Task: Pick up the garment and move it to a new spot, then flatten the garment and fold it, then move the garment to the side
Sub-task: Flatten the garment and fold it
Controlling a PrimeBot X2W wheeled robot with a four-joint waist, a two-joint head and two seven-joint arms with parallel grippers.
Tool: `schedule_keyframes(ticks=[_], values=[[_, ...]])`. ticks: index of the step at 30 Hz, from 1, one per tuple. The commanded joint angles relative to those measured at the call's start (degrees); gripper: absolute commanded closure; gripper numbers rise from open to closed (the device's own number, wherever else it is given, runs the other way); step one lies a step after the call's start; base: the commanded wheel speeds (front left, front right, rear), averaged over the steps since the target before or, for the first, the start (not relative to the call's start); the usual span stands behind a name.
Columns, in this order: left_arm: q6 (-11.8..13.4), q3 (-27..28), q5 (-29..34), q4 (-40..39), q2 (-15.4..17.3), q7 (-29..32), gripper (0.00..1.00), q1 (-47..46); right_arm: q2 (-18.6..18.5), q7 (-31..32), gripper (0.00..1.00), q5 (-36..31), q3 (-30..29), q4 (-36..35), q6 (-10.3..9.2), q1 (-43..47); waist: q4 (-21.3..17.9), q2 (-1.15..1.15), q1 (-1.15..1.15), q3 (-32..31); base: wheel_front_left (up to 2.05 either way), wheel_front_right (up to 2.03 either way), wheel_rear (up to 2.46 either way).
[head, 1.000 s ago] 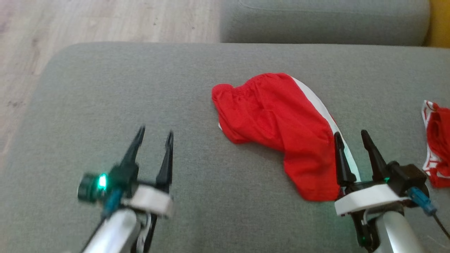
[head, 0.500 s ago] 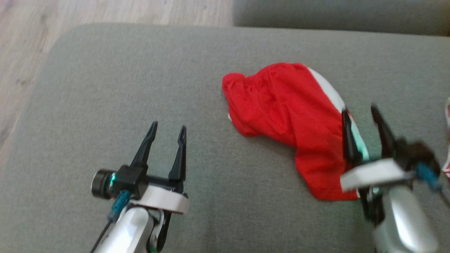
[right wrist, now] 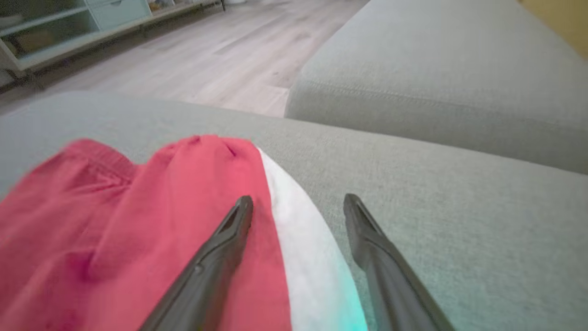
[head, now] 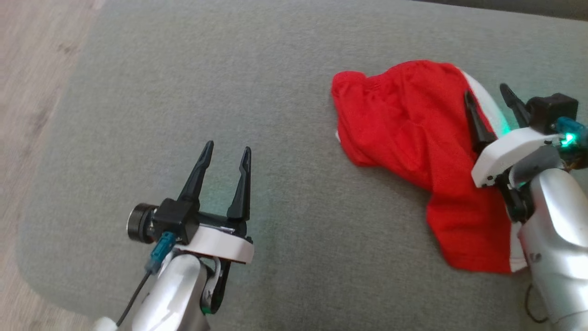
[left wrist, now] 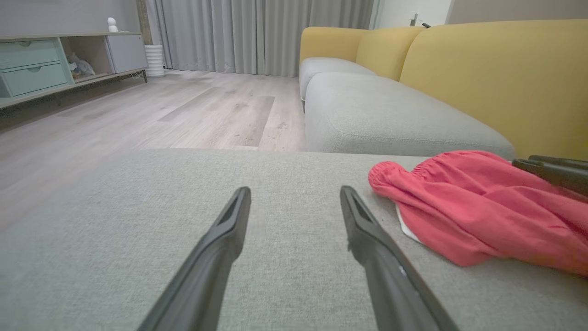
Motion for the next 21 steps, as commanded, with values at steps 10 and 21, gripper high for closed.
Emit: schedule_keyframes(ticks=[10, 21], values=[[-1.99, 3.68, 2.52, 0.72, -0.93, -0.53, 0.0, -2.62, -4.36, -1.87, 1.0, 10.54, 11.42, 7.74, -0.04, -6.68, 1.05, 0.0, -0.01, 1.22, 0.0, 0.0, 0.0], [-2.46, 4.68, 3.03, 1.75, -1.17, -0.53, 0.0, -1.81, -9.89, -11.81, 1.0, 6.97, 7.49, 11.01, -0.04, -15.01, -0.67, 0.0, -0.01, -2.51, 0.0, 0.0, 0.0]])
